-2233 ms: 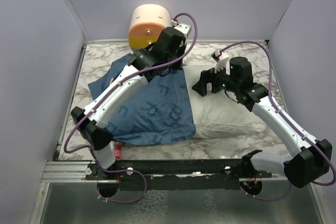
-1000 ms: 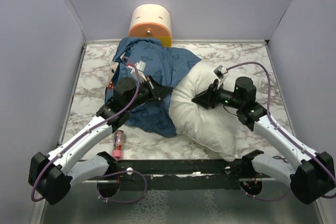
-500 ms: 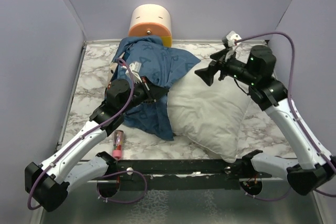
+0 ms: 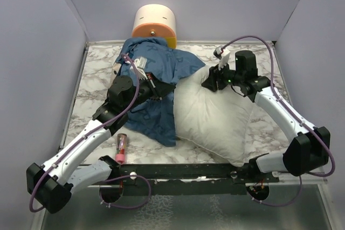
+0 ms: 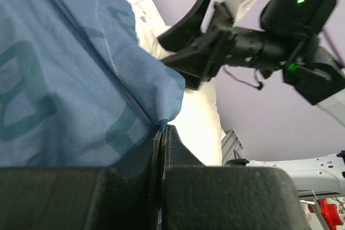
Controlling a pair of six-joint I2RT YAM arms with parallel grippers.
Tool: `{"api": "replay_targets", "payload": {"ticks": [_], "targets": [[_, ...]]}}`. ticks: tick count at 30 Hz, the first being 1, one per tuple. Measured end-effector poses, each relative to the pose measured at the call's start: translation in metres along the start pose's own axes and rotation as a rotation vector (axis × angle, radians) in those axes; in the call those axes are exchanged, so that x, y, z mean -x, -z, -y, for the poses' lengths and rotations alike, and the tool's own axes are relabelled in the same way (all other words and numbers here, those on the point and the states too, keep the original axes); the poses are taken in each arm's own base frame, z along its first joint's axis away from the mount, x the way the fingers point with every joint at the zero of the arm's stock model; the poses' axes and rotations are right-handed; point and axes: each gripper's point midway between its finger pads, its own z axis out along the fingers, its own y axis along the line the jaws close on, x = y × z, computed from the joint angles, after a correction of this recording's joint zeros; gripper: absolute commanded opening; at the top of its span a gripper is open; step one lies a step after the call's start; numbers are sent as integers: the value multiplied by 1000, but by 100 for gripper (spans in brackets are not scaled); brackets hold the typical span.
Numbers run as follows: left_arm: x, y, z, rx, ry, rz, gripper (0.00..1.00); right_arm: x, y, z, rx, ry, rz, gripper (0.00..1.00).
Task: Put the pillow into the pillowcase
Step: Stuff the pillow into the pillowcase.
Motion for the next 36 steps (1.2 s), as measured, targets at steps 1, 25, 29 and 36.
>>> {"api": "replay_targets", "payload": {"ticks": [1,25,29,36], "targets": [[3,-3,3,-9,-3,3,0,-2,-5,-2,24,-14,0,17],[75,-99,87,-289,7,38,43,144,29,-38,153,-40,491,1],[24,-75,64,-245,59,-65,70,69,17,-44,153,-50,383,1],[29,7,53,-79,22,-26,78,14,32,-65,202,24,355,1]]}}
